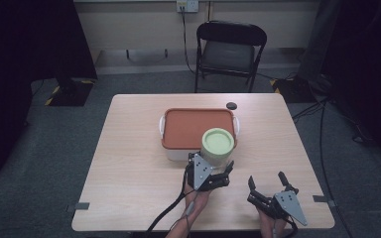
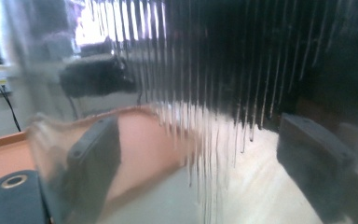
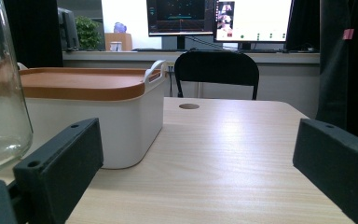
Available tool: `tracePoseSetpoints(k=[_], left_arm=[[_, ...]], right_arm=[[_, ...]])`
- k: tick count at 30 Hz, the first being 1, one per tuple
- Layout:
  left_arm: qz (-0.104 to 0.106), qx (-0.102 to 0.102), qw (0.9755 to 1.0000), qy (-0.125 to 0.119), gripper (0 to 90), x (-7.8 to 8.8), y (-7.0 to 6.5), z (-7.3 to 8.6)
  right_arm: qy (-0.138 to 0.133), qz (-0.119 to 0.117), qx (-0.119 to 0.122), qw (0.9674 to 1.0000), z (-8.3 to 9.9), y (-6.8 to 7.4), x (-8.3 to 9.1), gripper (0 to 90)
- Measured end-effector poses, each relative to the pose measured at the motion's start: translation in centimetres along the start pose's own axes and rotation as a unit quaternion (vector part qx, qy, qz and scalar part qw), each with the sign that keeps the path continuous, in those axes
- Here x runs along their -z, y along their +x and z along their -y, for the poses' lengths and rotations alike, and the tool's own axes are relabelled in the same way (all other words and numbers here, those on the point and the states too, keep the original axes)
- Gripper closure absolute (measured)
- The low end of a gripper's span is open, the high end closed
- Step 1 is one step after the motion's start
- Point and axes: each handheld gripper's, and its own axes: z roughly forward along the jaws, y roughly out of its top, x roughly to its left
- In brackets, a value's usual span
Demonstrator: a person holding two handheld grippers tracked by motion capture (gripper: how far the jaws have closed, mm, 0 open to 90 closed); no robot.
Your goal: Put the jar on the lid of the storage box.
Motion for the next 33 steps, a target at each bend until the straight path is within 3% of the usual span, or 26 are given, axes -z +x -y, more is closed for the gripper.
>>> tracePoseSetpoints(k=[13, 24, 33], left_arm=[[-0.012, -0.010, 0.9999, -0.001, 11.5, 0.2, 1.0, -0.5], [-0.014, -0.005, 0.9999, -0.001, 11.5, 0.5, 2.1, -0.8], [-0.027, 0.000, 0.9996, -0.005, 11.5, 1.0, 3.3, -1.4]], right_arm=[[0.000, 0.000, 0.000, 1.0000, 0.0, 0.0, 0.0, 0.7], [0.000, 0.000, 0.000, 1.0000, 0.0, 0.0, 0.0, 0.7], [0.000, 0.000, 0.000, 1.0000, 0.0, 0.0, 0.0, 0.7]])
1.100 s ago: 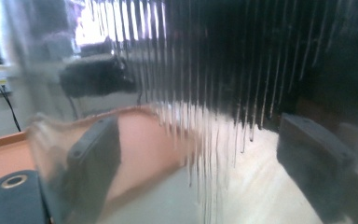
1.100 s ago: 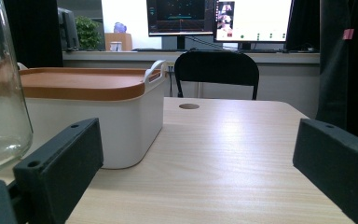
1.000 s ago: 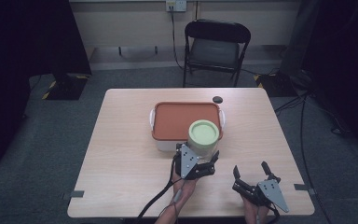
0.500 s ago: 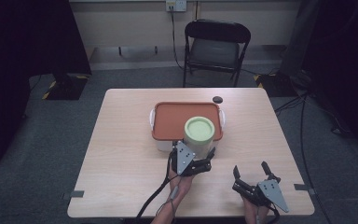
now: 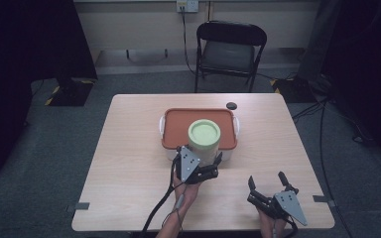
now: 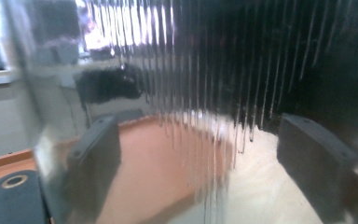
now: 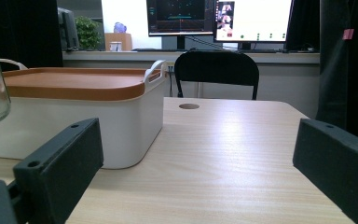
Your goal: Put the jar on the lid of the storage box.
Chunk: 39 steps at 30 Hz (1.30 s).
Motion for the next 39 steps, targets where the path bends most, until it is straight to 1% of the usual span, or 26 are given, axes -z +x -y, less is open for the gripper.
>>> tracePoseSetpoints(k=[3, 5, 7, 11, 14, 18, 20, 22, 24, 27, 31, 39], left_arm=[[-0.001, 0.003, 1.0000, -0.002, 11.4, 0.2, 0.4, -0.2], [-0.003, 0.001, 1.0000, -0.003, 11.4, 0.2, 0.6, -0.4], [0.000, 0.001, 1.0000, -0.002, 11.5, 0.3, 0.8, -0.6], [-0.003, -0.006, 1.0000, -0.006, 11.5, 0.4, 1.0, -0.8], [-0.003, -0.003, 1.0000, -0.009, 11.4, 0.5, 1.2, -1.0], [-0.005, -0.005, 1.0000, -0.007, 11.4, 0.5, 1.6, -1.4], [-0.004, -0.005, 0.9999, -0.009, 11.5, 0.4, 1.8, -1.6], [-0.007, -0.005, 0.9998, -0.016, 11.4, 0.5, 1.9, -1.8], [-0.004, -0.004, 0.9998, -0.019, 11.4, 0.5, 2.1, -2.0], [-0.008, -0.009, 0.9998, -0.017, 11.4, 0.5, 2.4, -2.3], [-0.009, -0.001, 0.9998, -0.019, 11.4, 0.6, 2.9, -2.6], [-0.018, -0.002, 0.9996, -0.020, 11.4, 0.5, 3.9, -3.0]], right_arm=[[0.000, 0.000, 0.000, 1.0000, 0.0, 0.0, 0.0, 0.7], [0.000, 0.000, 0.000, 1.0000, 0.0, 0.0, 0.0, 0.7], [0.000, 0.000, 0.000, 1.0000, 0.0, 0.0, 0.0, 0.7], [0.000, 0.000, 0.000, 1.0000, 0.0, 0.0, 0.0, 0.8], [0.000, 0.000, 0.000, 1.0000, 0.0, 0.0, 0.0, 0.8], [0.000, 0.000, 0.000, 1.0000, 0.0, 0.0, 0.0, 0.7], [0.000, 0.000, 0.000, 1.0000, 0.0, 0.0, 0.0, 0.7], [0.000, 0.000, 0.000, 1.0000, 0.0, 0.0, 0.0, 0.8], [0.000, 0.000, 0.000, 1.0000, 0.0, 0.0, 0.0, 0.8], [0.000, 0.000, 0.000, 1.0000, 0.0, 0.0, 0.0, 0.8], [0.000, 0.000, 0.000, 1.0000, 0.0, 0.0, 0.0, 0.8], [0.000, 0.000, 0.000, 1.0000, 0.0, 0.0, 0.0, 0.8]])
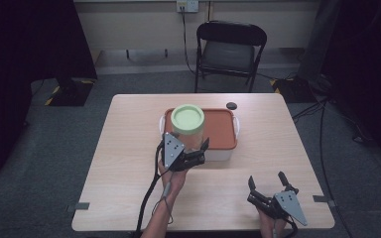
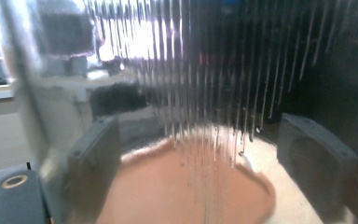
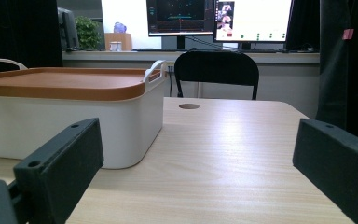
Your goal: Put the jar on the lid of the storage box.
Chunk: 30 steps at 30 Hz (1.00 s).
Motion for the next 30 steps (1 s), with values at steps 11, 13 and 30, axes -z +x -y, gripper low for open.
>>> tracePoseSetpoints(k=[11, 13, 30], left_arm=[[-0.003, 0.002, 1.0000, -0.003, 11.4, -0.5, 1.1, -0.2], [-0.004, 0.000, 1.0000, -0.001, 11.4, -0.6, 1.3, -0.3], [-0.019, 0.003, 0.9998, -0.009, 11.4, -1.6, 2.9, -2.1]], right_arm=[[0.000, -0.002, 0.000, 1.0000, 0.0, 0.0, 0.0, 0.8], [0.000, -0.002, 0.000, 1.0000, 0.0, 0.0, 0.0, 0.8], [0.000, -0.002, 0.000, 1.0000, 0.0, 0.0, 0.0, 1.0]])
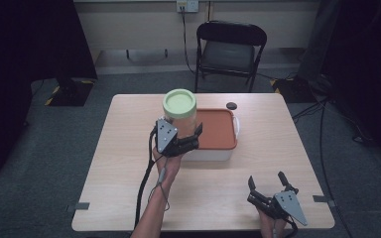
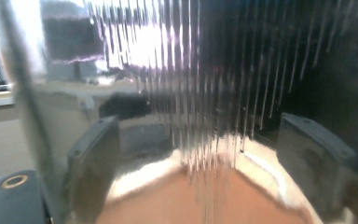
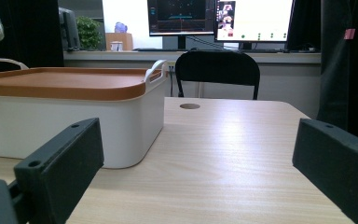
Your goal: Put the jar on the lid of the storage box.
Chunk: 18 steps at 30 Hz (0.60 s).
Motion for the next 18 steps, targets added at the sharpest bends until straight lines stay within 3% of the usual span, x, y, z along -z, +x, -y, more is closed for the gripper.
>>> tracePoseSetpoints(k=[18], left_arm=[[-0.014, 0.008, 0.9998, 0.010, 11.4, -1.6, 1.2, 0.2]], right_arm=[[0.000, 0.001, 0.000, 1.0000, 0.0, 0.0, 0.0, 1.0]])
